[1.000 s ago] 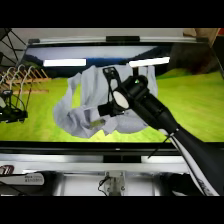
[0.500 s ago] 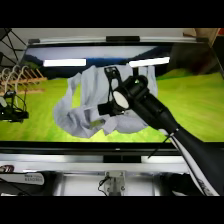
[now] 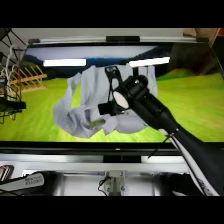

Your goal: Fold the shirts.

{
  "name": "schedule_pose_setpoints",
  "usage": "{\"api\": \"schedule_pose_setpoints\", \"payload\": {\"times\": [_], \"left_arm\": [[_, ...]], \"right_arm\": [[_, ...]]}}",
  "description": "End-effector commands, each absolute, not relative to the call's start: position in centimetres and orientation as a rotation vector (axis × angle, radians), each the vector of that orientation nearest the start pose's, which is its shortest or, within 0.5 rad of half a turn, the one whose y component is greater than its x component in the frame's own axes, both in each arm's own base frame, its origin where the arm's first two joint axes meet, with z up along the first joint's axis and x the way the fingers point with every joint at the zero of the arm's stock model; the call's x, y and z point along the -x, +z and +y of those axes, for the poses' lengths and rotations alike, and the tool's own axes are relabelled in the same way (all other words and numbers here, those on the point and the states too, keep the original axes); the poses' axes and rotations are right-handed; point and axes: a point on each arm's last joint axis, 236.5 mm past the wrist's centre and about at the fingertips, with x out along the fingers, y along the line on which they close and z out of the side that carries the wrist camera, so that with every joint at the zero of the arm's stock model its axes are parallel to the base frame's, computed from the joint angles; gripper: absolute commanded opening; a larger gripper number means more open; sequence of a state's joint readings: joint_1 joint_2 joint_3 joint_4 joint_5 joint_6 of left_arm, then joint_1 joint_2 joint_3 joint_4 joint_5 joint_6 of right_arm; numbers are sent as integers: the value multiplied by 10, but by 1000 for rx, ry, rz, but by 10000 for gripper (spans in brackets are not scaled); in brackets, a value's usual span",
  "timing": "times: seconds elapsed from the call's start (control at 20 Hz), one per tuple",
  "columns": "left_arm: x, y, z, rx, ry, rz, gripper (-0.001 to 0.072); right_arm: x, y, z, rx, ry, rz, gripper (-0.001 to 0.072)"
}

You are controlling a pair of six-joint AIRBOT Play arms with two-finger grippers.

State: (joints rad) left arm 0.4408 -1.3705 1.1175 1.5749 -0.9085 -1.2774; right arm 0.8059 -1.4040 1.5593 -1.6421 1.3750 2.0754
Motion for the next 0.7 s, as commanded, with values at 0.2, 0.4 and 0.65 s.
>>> {"api": "schedule_pose_setpoints", "payload": {"times": [0.2,0.4,0.65], "left_arm": [[-388,22,117,42,77,1110,56],[-382,105,59,52,-24,916,55],[-281,142,-63,-150,-398,996,55]], "right_arm": [[-312,95,289,121,326,1197,95],[-326,124,266,149,275,1086,95],[-348,138,232,118,175,1033,95]]}}
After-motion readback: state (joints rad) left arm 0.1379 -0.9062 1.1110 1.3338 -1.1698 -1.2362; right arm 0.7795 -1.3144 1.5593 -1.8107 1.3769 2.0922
